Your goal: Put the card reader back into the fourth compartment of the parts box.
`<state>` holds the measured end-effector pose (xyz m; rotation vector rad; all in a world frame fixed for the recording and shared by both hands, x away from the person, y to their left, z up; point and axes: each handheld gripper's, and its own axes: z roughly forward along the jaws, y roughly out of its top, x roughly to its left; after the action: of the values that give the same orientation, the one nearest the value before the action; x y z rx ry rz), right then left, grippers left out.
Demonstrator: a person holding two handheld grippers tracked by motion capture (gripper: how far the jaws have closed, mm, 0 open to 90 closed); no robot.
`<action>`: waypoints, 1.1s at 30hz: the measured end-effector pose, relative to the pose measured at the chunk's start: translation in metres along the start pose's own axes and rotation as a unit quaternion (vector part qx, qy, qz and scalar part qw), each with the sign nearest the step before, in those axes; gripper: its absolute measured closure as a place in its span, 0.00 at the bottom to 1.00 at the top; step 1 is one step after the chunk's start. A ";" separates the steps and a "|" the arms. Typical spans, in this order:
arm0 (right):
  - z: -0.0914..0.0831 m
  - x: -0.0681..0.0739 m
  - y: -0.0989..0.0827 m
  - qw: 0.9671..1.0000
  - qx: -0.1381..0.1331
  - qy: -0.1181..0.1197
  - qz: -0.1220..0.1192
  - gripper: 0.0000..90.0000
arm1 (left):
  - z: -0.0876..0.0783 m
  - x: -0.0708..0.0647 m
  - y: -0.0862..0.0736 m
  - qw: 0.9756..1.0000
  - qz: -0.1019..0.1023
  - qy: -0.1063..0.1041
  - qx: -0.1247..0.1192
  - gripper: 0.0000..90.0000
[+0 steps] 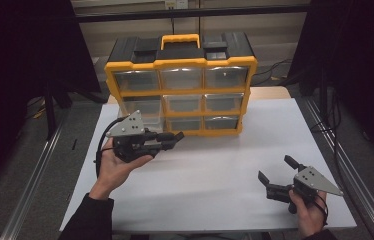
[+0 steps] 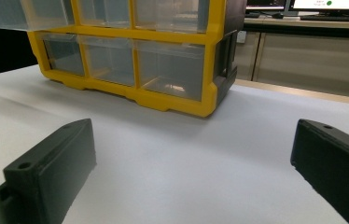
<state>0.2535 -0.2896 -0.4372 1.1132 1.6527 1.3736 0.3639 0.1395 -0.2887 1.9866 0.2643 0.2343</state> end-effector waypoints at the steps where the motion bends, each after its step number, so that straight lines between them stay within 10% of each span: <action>1: 0.000 0.000 0.000 1.000 0.000 0.000 0.000 0.00 | -0.002 0.000 0.000 1.000 0.000 0.002 -0.001 0.82; 33: 0.000 0.000 0.000 1.000 -0.002 -0.004 0.000 0.00 | -0.043 0.027 0.009 0.997 -0.020 0.075 0.013 0.82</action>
<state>0.2533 -0.2894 -0.4368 1.1157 1.6444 1.3711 0.3785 0.1807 -0.2615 1.9902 0.4054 0.3553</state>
